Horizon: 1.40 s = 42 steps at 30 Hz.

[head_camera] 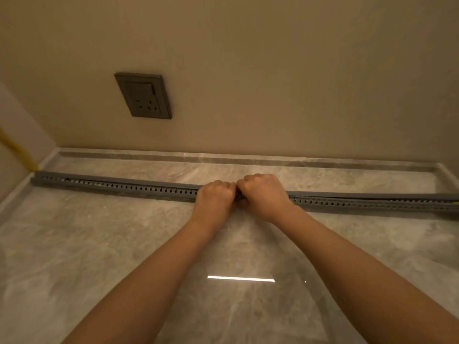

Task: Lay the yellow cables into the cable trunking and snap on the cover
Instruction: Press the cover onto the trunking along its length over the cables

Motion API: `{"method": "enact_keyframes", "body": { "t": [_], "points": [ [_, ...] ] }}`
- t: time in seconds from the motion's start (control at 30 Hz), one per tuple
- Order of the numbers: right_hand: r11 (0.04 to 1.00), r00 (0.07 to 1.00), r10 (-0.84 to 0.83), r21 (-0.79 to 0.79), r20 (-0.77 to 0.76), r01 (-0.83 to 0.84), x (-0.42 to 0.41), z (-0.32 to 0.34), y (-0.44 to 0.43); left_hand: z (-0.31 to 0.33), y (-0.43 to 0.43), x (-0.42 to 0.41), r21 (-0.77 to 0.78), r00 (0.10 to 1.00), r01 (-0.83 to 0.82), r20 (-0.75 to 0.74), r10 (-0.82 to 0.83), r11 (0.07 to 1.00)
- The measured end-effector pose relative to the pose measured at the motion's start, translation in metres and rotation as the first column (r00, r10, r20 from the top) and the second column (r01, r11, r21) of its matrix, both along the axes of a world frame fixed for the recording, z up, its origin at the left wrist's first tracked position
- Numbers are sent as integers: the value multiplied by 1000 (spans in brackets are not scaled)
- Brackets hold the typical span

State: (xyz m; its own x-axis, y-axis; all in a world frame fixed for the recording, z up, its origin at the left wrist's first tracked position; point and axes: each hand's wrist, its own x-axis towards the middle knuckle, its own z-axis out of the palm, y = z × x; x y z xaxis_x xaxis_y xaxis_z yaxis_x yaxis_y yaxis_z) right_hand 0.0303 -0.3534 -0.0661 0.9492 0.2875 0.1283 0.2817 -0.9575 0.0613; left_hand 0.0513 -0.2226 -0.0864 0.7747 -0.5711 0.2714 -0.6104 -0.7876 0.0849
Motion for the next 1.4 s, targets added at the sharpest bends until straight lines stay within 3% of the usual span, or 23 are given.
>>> {"method": "enact_keyframes", "body": {
  "t": [0.13,0.27,0.4,0.73,1.13,1.4],
  "points": [
    [995,998,-46,89,46,42,-5,-7,-6,6,2,-1,44,997,60,51,-62,997],
    [977,992,-110,191,59,97,-11,-14,-11,1,3,0,29,998,67,13,-68,997],
    [984,995,-83,162,63,71,-20,-19,-19,-2,3,1,46,997,68,44,-70,997],
    [990,994,-97,-94,52,102,-33,-6,-38,-3,4,3,92,996,66,54,-71,994],
    [992,998,-68,-106,-2,68,-27,-3,-36,-1,4,0,60,998,52,43,-54,997],
    [996,999,-40,-74,15,41,-27,-6,-40,2,-1,-8,71,988,63,133,-72,995]
  ]
}}
